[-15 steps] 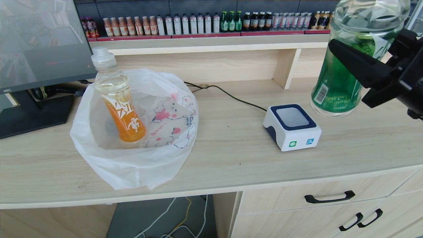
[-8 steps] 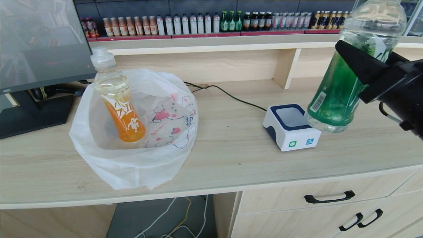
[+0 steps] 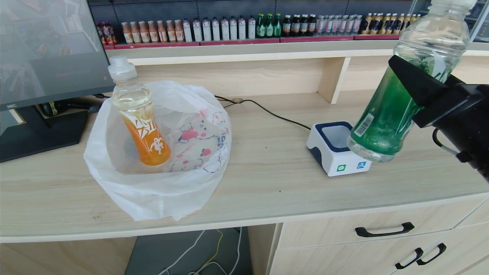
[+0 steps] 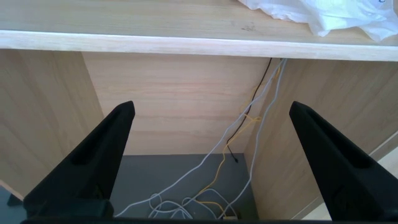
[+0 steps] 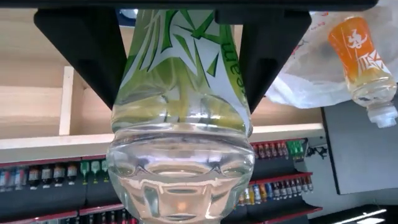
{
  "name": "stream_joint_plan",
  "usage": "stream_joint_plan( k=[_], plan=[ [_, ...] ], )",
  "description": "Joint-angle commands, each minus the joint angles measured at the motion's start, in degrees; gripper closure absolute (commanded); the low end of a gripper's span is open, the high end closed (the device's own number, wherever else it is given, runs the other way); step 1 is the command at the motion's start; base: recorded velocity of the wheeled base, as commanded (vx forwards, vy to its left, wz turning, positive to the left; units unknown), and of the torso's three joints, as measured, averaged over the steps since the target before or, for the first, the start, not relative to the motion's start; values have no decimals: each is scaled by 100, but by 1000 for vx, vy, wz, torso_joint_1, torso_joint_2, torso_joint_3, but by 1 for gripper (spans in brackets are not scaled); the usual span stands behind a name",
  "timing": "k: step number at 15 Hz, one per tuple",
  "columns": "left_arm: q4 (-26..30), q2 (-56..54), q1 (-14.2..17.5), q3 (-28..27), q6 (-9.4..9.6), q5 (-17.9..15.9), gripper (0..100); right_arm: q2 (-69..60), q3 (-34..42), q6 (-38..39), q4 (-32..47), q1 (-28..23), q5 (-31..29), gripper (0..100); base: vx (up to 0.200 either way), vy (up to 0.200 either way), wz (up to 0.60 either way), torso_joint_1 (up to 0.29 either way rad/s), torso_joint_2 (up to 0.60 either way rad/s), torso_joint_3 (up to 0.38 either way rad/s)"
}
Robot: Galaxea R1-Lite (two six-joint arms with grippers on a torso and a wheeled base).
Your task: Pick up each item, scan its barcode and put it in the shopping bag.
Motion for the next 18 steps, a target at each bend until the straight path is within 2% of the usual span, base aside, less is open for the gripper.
stream_joint_plan(
  k=[1, 14, 18],
  plan=[
    [0, -2, -7, 0, -4, 2, 0, 95, 66, 1, -10, -91, 34, 100, 0, 200, 0, 2, -2, 2],
    [0, -2, -7, 0, -4, 2, 0, 95, 93, -104, -54, -91, 341, 100, 0, 200, 0, 4, 1, 1],
    [0, -2, -7, 0, 22, 2, 0, 112, 84, -201, -54, -91, 579, 100, 0, 0, 0, 0, 0, 0]
  ],
)
